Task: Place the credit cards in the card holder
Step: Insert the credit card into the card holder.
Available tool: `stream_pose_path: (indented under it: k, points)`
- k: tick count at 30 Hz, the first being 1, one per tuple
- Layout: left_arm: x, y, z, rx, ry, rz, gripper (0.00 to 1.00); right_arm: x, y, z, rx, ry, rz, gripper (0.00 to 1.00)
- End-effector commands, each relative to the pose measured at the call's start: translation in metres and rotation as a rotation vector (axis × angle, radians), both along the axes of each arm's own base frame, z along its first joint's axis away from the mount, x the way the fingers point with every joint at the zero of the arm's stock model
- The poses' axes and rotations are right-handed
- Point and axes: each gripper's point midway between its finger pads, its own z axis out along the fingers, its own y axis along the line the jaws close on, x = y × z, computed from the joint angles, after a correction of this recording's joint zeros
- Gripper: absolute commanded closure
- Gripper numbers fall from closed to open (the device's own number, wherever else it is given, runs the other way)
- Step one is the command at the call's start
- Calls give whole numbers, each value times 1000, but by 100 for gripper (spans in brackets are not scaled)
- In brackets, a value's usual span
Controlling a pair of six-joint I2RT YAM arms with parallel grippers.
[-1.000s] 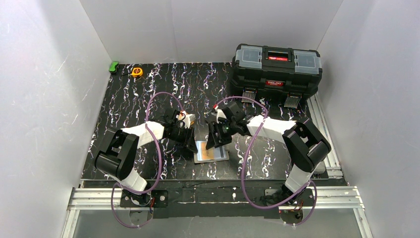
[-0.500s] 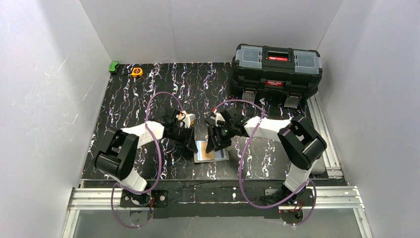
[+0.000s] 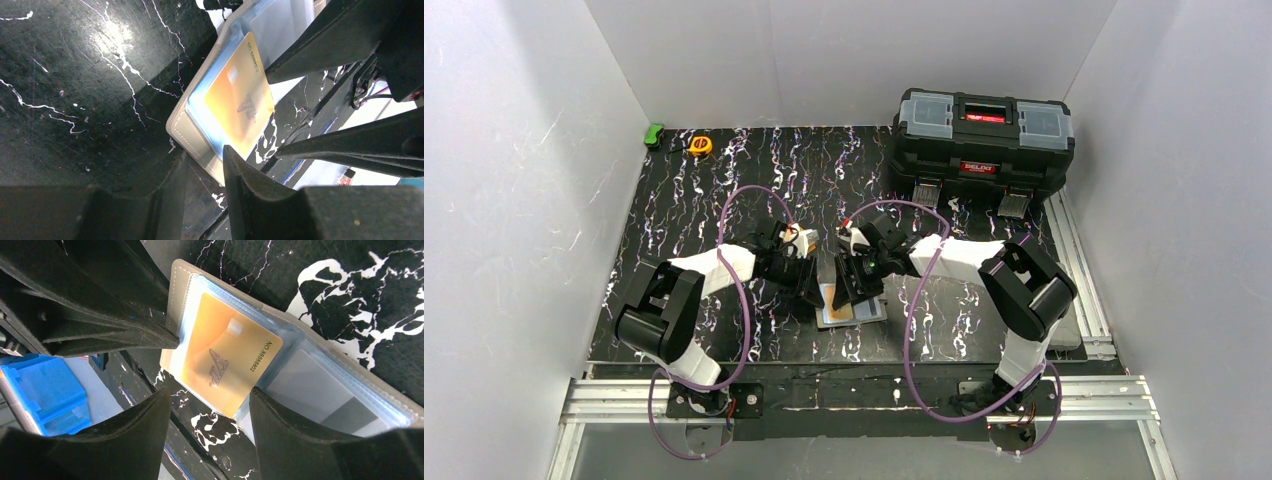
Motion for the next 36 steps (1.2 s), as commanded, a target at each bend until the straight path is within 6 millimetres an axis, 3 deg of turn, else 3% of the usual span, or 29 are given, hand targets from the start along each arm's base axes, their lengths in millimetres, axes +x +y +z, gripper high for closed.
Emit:
stream_pose_path:
  k: [1, 11, 18, 23, 29, 34, 36]
  points:
    - [3, -7, 15, -51, -15, -19, 69, 10, 15, 15, 41, -32, 6, 34]
    - [5, -9, 20, -65, -18, -19, 69, -1, 22, 17, 64, -16, 56, 34]
    - [-1, -11, 28, -95, 0, -40, 80, 6, 1, 15, 29, -35, 9, 32]
    - [-4, -18, 34, -146, 15, -49, 91, 5, -4, 17, 35, -31, 4, 30]
    - [-4, -14, 29, -121, 15, -50, 91, 20, -12, 35, 52, -72, -32, 27]
    - [1, -14, 30, -107, 5, -36, 91, 30, -19, 39, 12, -121, -61, 27]
    - [0, -10, 26, -77, 7, -30, 79, 45, -26, 43, -23, -169, -91, 26]
